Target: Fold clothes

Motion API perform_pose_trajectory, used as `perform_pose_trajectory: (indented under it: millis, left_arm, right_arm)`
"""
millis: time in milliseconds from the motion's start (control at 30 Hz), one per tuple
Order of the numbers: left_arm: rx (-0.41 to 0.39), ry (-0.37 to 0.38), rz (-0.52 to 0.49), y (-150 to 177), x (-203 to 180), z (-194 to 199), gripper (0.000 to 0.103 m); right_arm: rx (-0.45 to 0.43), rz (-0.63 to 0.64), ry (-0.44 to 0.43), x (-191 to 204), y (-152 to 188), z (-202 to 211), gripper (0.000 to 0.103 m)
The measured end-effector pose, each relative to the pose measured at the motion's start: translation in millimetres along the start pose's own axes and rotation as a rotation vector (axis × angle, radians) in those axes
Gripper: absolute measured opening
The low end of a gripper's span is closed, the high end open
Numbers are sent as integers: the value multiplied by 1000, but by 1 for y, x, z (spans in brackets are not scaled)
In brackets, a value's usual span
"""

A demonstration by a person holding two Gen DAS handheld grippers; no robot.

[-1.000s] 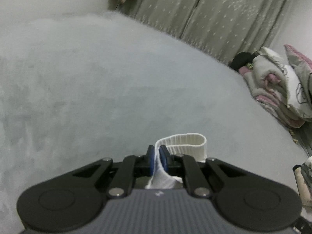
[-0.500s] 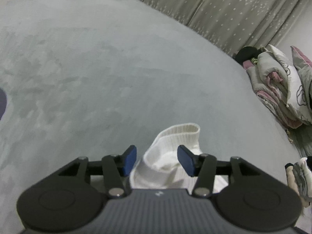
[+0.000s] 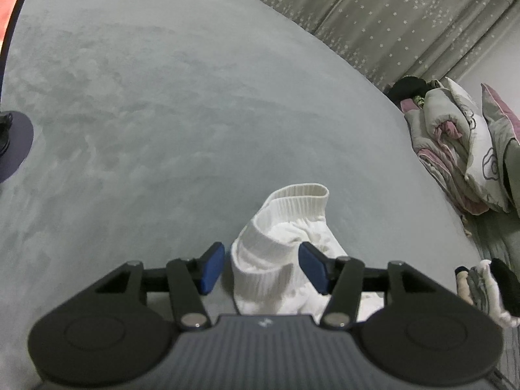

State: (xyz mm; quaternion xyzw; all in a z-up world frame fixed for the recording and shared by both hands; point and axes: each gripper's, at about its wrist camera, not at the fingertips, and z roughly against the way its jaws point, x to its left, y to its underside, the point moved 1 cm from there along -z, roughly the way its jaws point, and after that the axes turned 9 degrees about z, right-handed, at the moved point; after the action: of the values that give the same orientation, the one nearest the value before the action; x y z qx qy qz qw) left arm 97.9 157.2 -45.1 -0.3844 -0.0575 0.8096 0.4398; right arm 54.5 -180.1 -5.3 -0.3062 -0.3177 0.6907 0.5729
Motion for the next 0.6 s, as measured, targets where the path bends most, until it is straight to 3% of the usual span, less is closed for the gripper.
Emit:
perform_pose_trajectory:
  millis: [167, 267, 500, 600]
  left_arm:
    - [-18, 17, -34, 6, -5, 6, 52]
    - [-26, -2, -27, 10, -1, 11, 52]
    - [-32, 50, 27, 21, 33, 15, 49]
    - [27, 78, 48, 12, 37, 7, 48]
  right_arm:
    - [-7, 25, -37, 9, -2, -2, 39]
    - [-1, 35, -105, 20, -4, -5, 39]
    - [-5, 97, -284, 50, 7, -7, 39]
    - [-3, 85, -346, 63, 7, -14, 39]
